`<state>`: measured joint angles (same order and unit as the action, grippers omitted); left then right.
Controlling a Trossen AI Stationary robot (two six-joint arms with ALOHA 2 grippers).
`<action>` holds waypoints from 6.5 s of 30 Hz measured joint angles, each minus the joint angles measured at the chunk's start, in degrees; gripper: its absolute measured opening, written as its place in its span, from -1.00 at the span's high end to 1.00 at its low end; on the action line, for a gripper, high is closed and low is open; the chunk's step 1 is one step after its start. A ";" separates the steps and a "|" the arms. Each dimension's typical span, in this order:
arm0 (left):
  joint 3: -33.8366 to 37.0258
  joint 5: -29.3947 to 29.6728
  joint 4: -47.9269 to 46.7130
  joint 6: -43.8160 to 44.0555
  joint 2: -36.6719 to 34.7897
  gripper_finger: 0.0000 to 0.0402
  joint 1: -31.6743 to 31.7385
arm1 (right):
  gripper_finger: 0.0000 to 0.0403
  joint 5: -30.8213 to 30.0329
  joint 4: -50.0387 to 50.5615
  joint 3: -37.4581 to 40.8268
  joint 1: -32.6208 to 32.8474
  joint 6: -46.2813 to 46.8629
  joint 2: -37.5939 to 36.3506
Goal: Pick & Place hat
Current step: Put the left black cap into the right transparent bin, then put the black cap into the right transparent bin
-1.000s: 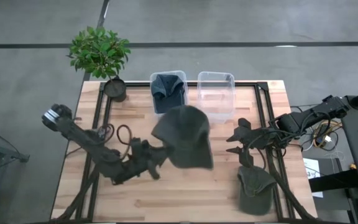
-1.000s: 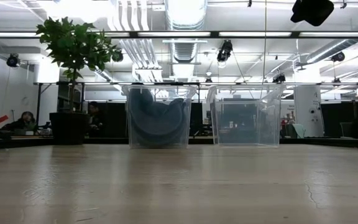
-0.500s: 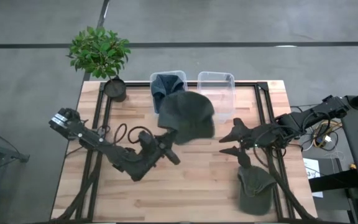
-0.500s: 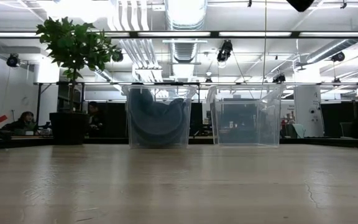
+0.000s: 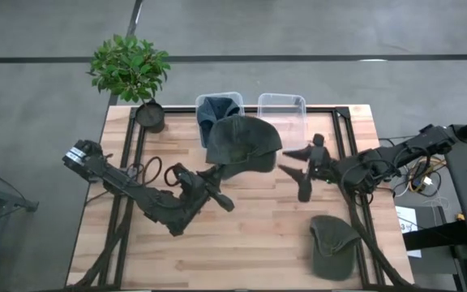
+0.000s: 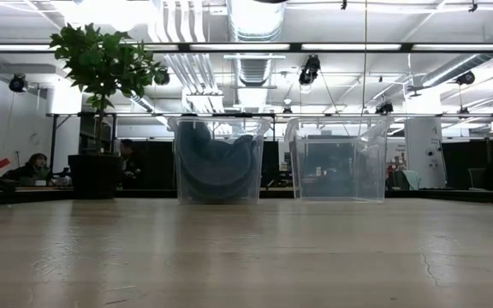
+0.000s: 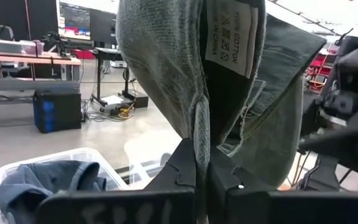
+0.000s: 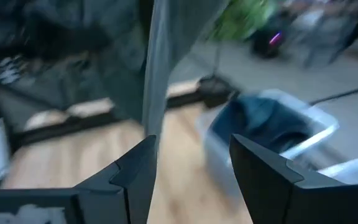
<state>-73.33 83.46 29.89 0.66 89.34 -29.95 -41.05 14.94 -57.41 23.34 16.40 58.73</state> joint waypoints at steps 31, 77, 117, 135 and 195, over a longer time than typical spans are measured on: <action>0.49 5.97 0.01 -14.76 -1.55 0.99 1.04 | 0.03 0.53 -4.75 -8.07 -2.93 -3.29 8.38; 0.62 4.67 -7.12 -14.10 -1.55 0.48 -1.61 | 0.95 -5.78 5.17 -7.63 -9.75 8.94 7.91; 28.58 6.55 -18.39 2.60 -10.10 0.47 -5.29 | 0.94 68.43 1.57 -6.62 -16.80 47.34 -12.57; 28.69 5.53 -22.65 6.14 -15.07 0.47 -5.03 | 0.94 18.57 31.40 -6.73 -29.22 36.67 4.67; 28.71 -1.77 -49.68 26.52 -20.20 0.47 -5.03 | 0.42 41.13 41.14 -6.70 -58.08 27.40 8.64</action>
<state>-44.62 81.69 -19.79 27.18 69.14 -34.98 0.08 56.07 -64.11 -34.74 43.79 67.37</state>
